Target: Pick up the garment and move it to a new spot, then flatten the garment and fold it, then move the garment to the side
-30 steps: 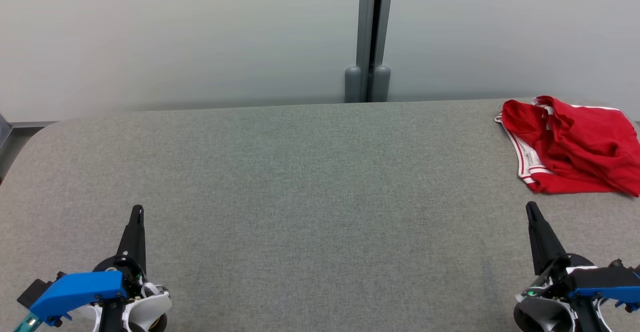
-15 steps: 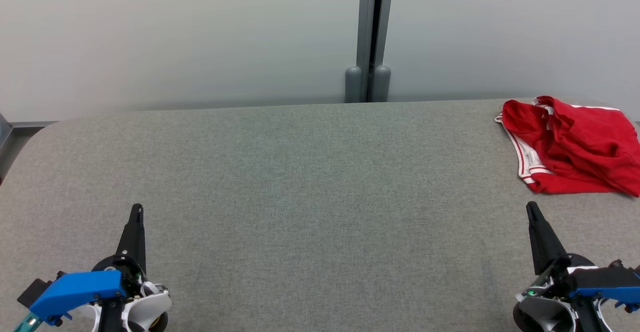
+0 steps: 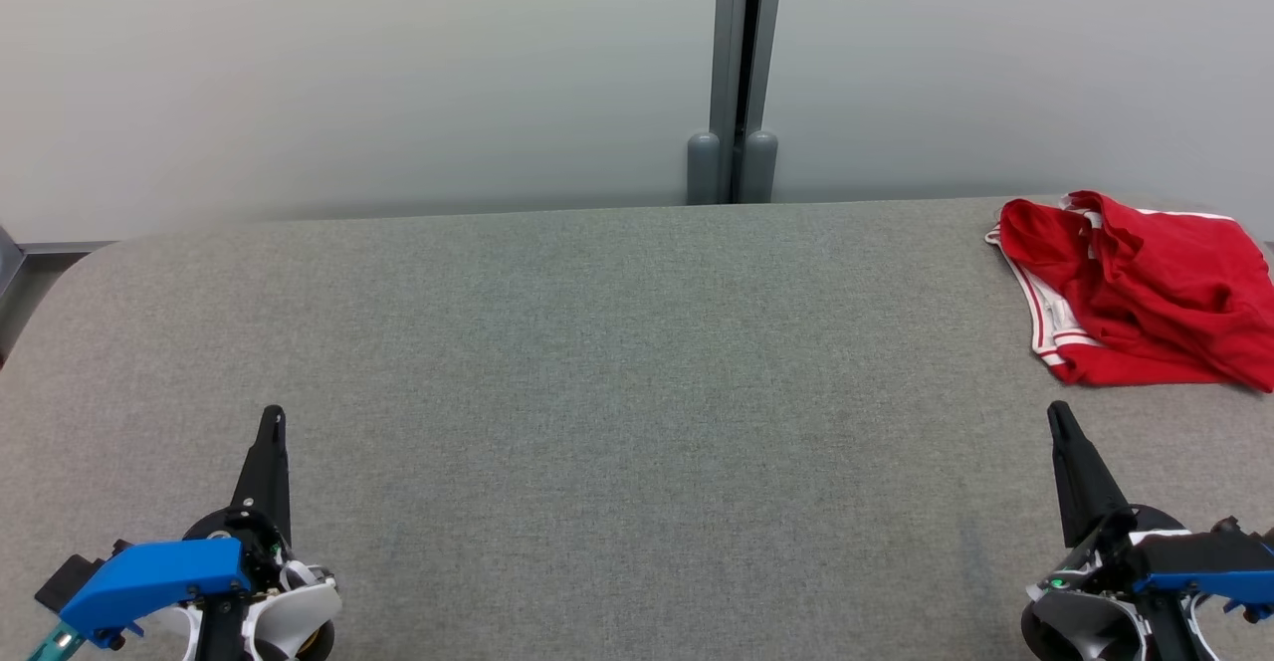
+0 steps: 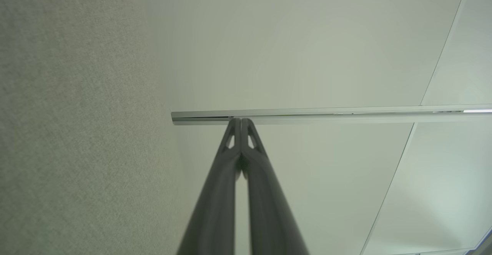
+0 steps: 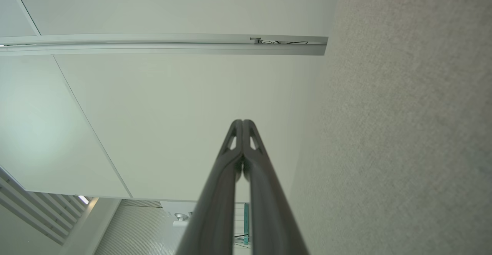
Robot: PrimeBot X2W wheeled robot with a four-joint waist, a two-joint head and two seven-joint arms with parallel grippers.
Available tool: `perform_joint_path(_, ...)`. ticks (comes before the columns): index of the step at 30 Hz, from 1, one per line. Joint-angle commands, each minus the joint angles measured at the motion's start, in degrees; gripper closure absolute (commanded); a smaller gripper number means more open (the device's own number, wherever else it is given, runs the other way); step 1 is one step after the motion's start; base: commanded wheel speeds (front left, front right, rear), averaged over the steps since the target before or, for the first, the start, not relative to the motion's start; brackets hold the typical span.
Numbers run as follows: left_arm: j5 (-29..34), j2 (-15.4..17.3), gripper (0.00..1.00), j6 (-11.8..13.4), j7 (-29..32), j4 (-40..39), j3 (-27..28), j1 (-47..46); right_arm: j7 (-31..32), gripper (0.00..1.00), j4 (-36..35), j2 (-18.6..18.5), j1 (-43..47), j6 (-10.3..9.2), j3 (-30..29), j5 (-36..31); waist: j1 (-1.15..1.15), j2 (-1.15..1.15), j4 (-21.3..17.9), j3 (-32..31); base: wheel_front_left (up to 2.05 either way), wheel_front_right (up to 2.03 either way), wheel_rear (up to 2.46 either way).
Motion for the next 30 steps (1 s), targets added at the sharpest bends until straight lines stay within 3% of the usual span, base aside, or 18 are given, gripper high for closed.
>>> perform_joint_path(1,-0.2,-0.1,1.00,-0.3,0.2,0.0,0.1,-0.6,0.2,1.00,0.1,-0.2,-0.8,0.04,-0.1,0.1,0.00,0.00,0.0,0.0,0.00,0.00,0.00)
perform_joint_path(30,-0.2,-0.1,1.00,-0.3,0.2,0.0,0.1,-0.6,0.2,1.00,0.1,-0.2,-0.8,0.03,-0.1,0.2,0.00,0.00,0.0,0.0,0.00,0.00,0.00)
